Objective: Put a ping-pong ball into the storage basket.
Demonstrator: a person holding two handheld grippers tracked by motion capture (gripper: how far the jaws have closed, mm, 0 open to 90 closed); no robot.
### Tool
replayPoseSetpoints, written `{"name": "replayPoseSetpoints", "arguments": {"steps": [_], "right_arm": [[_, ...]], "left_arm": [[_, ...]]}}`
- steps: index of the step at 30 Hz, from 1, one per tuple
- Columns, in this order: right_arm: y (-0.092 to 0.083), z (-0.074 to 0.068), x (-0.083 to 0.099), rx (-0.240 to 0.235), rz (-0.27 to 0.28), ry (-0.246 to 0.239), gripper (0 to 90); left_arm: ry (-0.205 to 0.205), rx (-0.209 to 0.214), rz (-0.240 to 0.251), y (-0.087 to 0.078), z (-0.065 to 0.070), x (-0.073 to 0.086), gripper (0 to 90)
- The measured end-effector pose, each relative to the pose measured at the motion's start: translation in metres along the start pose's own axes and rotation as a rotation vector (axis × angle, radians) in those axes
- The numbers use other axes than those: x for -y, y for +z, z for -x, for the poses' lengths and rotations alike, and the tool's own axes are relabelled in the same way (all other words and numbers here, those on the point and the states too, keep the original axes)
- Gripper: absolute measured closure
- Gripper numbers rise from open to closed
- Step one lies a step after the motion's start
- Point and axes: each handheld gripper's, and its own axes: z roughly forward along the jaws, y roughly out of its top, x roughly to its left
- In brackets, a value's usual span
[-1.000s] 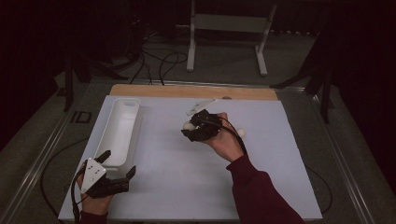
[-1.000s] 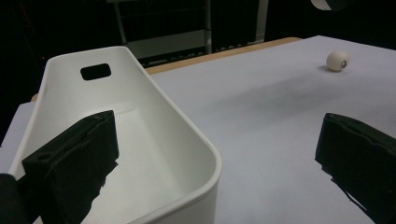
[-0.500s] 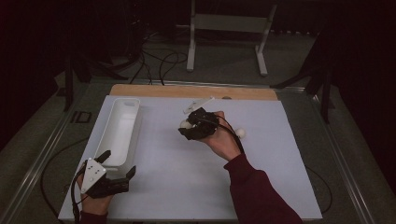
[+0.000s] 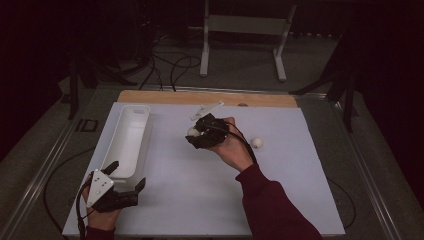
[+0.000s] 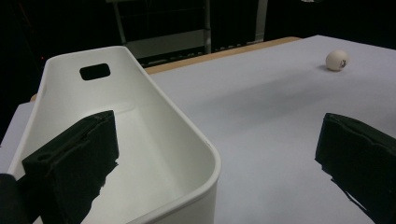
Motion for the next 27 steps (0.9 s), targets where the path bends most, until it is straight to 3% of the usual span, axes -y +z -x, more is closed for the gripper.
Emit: {"name": "replayPoseSetpoints", "arguments": {"steps": [27], "right_arm": [[0.012,-0.007,-0.015,-0.025,0.006,-0.011,50.2]], "left_arm": [[0.010,0.000,-0.003,0.000,0.001,0.000,0.2]]}}
